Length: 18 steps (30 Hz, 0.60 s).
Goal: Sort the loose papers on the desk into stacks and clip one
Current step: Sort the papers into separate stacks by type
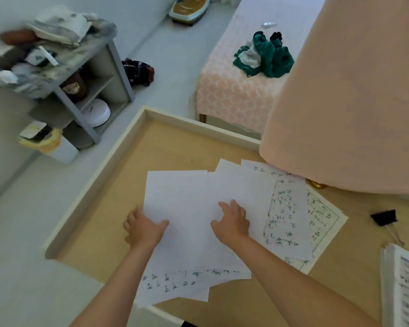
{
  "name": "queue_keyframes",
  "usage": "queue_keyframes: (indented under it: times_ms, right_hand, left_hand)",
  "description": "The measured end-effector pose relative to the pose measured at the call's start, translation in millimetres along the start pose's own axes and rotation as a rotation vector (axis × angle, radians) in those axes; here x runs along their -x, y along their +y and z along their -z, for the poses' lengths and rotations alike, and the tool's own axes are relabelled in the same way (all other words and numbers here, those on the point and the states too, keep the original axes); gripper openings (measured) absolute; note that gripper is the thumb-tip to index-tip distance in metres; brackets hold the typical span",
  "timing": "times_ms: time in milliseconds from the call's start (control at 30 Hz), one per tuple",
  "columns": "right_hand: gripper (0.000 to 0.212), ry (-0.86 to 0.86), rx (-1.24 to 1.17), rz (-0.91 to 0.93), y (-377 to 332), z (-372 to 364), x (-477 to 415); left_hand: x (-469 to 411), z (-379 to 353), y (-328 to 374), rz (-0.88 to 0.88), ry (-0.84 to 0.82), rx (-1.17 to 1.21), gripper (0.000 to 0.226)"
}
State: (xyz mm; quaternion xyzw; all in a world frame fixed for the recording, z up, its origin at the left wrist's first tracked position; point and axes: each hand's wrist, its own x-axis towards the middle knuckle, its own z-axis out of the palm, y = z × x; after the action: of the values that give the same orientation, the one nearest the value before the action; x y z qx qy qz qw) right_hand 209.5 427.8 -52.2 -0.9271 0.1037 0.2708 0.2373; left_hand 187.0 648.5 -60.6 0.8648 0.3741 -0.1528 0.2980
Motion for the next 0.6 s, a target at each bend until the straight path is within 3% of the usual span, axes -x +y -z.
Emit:
queue_keyframes:
  times_ms: [100,233,300,367,433,500,600]
  right_hand:
    - [0.07,-0.094,0.168,0.122,0,-13,8]
    - [0.06,-0.04,0.056,0.238,5,-9,7]
    - [0.054,0.172,-0.038,0.127,13,4,1]
    - [0.053,0.316,-0.153,-0.143,26,23,-7]
    - [0.061,0.307,-0.265,-0.354,40,37,-14]
    - [0.071,0.262,-0.41,-0.405,48,43,-19]
    - [0.075,0.178,-0.653,-0.427,45,46,-18]
  left_hand:
    - [-3,4,6,0.005,-0.058,0.03,0.098]
    - [-9,5,-1,-0.011,-0.134,0.182,0.083]
    - [-6,6,-5,-0.027,-0.182,0.281,0.064]
    - [-4,6,-8,-0.054,-0.218,0.327,0.046]
    - [1,5,-5,-0.093,-0.254,0.341,0.029]
    - [4,-1,1,-0.161,-0.266,0.3,0.01]
    - [13,-13,16,-0.227,-0.263,0.267,0.013]
